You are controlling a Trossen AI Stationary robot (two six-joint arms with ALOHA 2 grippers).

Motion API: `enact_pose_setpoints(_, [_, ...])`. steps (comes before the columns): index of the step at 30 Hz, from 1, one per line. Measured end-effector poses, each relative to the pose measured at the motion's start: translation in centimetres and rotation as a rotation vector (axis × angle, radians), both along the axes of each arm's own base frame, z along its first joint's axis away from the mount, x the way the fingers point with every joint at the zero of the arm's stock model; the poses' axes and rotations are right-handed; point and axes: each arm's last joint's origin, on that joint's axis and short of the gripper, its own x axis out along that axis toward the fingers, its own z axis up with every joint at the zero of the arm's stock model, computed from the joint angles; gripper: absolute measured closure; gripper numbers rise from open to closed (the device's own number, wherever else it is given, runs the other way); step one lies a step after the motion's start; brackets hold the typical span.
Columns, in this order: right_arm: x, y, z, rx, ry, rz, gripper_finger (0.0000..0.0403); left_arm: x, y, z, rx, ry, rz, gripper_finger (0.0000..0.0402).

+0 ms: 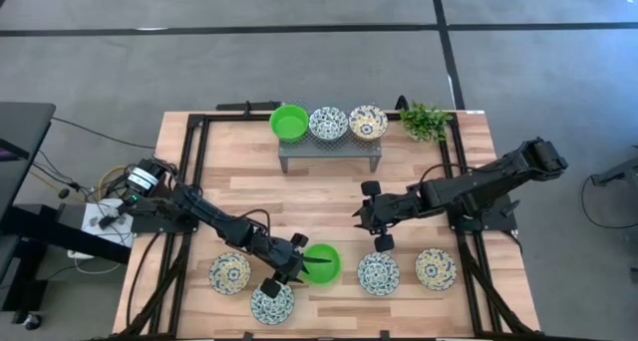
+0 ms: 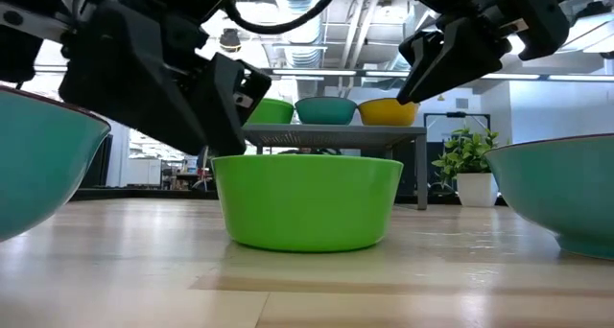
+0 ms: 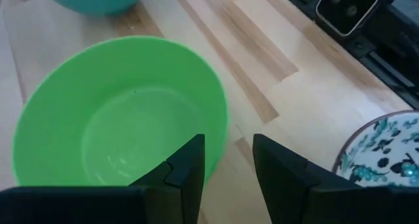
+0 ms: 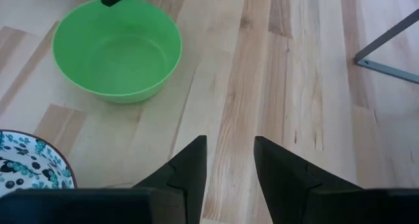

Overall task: Pick & Place Mini bowls
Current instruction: Stack the green bowl on top of the green bowl on the shelf

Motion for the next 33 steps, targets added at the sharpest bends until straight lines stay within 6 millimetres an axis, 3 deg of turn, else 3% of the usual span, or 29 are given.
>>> enact_pose_setpoints(12, [0.0,0.0,0.0,0.0,0.0,-0.001,0.028,0.4,0.4,-2.2,0.035,0.06,0.01,0.0282])
enact_pose_setpoints(20, [0.0,0.0,0.0,0.001,0.0,0.0,0.028,0.8,0.8,-1.6,0.072,0.001,0.016,0.0383])
enact_pose_setpoints(23, [0.0,0.0,0.0,0.0,0.0,-0.001,0.028,0.9,1.5,-1.0,0.089,-0.013,0.059,0.0391])
enact_pose_setpoints(26, [0.0,0.0,0.0,0.001,0.0,0.0,0.028,0.5,2.3,0.8,0.113,-0.033,0.114,0.039])
enact_pose_setpoints(33, [0.0,0.0,0.0,0.001,-0.002,-0.002,0.028,-2.1,6.4,7.9,0.22,-0.146,0.363,0.039])
